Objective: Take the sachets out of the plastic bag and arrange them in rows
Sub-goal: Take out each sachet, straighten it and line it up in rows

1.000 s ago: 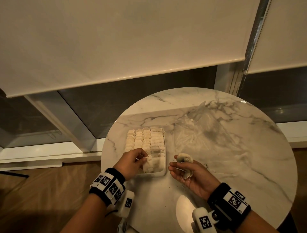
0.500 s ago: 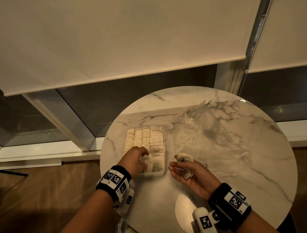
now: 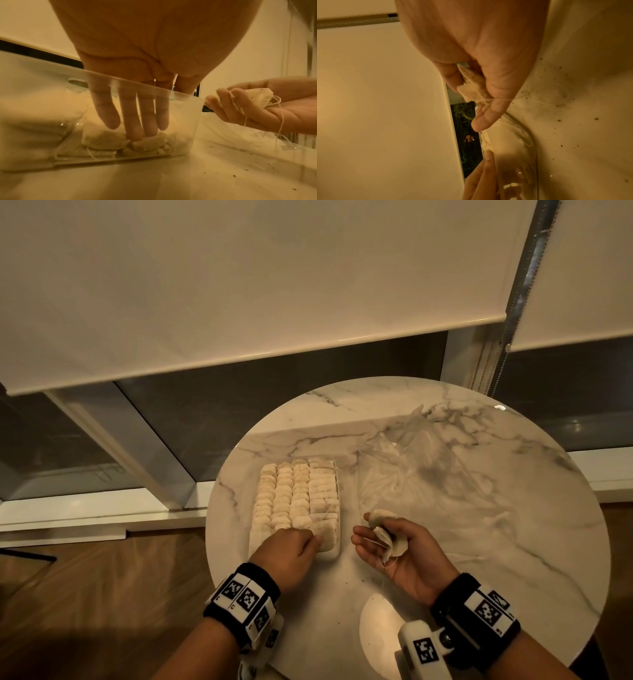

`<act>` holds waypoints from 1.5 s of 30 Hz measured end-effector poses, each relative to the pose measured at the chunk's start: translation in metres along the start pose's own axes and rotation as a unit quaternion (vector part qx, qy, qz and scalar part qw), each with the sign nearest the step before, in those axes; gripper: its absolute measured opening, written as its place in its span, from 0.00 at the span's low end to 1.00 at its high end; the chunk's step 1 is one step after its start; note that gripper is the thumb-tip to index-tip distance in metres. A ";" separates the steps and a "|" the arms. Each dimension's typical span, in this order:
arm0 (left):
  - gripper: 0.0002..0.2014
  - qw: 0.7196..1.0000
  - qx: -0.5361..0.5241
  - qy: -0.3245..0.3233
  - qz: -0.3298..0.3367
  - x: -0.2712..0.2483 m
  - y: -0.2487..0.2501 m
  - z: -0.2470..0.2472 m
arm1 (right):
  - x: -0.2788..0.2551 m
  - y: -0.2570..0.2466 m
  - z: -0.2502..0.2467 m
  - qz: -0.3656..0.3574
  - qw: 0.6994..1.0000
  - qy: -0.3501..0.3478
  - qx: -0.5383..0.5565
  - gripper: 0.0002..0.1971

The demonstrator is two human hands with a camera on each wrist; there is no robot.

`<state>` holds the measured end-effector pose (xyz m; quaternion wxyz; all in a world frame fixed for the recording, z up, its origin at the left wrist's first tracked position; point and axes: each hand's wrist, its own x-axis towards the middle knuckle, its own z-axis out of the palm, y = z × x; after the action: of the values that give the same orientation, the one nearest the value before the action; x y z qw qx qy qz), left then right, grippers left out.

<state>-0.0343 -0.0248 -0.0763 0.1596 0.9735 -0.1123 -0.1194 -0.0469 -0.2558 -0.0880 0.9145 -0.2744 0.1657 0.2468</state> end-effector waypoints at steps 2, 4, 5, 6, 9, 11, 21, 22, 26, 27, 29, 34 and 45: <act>0.21 1.000 -0.012 0.007 0.003 -0.001 0.001 -0.001 | 0.000 0.000 -0.001 0.000 1.000 0.000 0.000 0.18; 0.17 0.999 -0.030 0.026 0.008 -0.002 0.002 -0.002 | 0.000 0.001 0.000 0.001 1.000 -0.002 0.003 0.19; 0.16 0.998 -0.038 0.040 0.013 -0.003 0.003 -0.003 | 0.000 0.001 0.000 0.002 1.000 -0.004 0.004 0.19; 0.14 0.997 -0.045 0.057 0.018 -0.004 0.004 -0.004 | 0.000 0.001 0.000 0.003 1.000 -0.004 0.004 0.19; 0.09 0.989 -0.069 0.120 0.060 -0.007 0.010 -0.008 | 0.000 0.004 0.000 0.004 1.000 -0.005 0.005 0.19; 0.05 0.978 -0.082 0.162 0.103 -0.008 0.018 -0.010 | -0.001 0.005 0.002 0.008 1.000 -0.009 0.007 0.20; 0.14 0.917 0.166 0.171 0.320 -0.021 0.068 -0.001 | -0.001 0.010 0.004 0.008 0.998 -0.049 0.049 0.23; 0.12 0.912 0.188 0.173 0.320 -0.021 0.068 0.001 | 0.000 0.011 0.003 0.010 0.998 -0.048 0.049 0.23; 0.07 0.904 0.218 0.174 0.325 -0.020 0.068 0.005 | 0.001 0.012 0.003 0.010 0.998 -0.052 0.044 0.23; 0.07 0.903 0.220 0.177 0.325 -0.021 0.068 0.005 | 0.001 0.012 0.002 0.010 0.998 -0.051 0.043 0.23; 0.06 0.902 0.222 0.184 0.322 -0.022 0.068 0.005 | 0.001 0.013 0.002 0.013 0.998 -0.049 0.043 0.23; 0.07 0.916 0.162 0.195 0.312 -0.023 0.064 0.006 | -0.002 0.013 0.005 0.009 0.997 -0.052 0.052 0.21; 0.08 0.915 -0.283 0.268 0.103 -0.025 0.039 -0.018 | -0.006 0.009 0.004 0.029 0.999 -0.015 0.012 0.21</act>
<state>-0.0600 -0.0494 -0.0416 0.4636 0.8662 -0.1268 0.1363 -0.0562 -0.2490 -0.0861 0.9125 -0.2553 0.1631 0.2750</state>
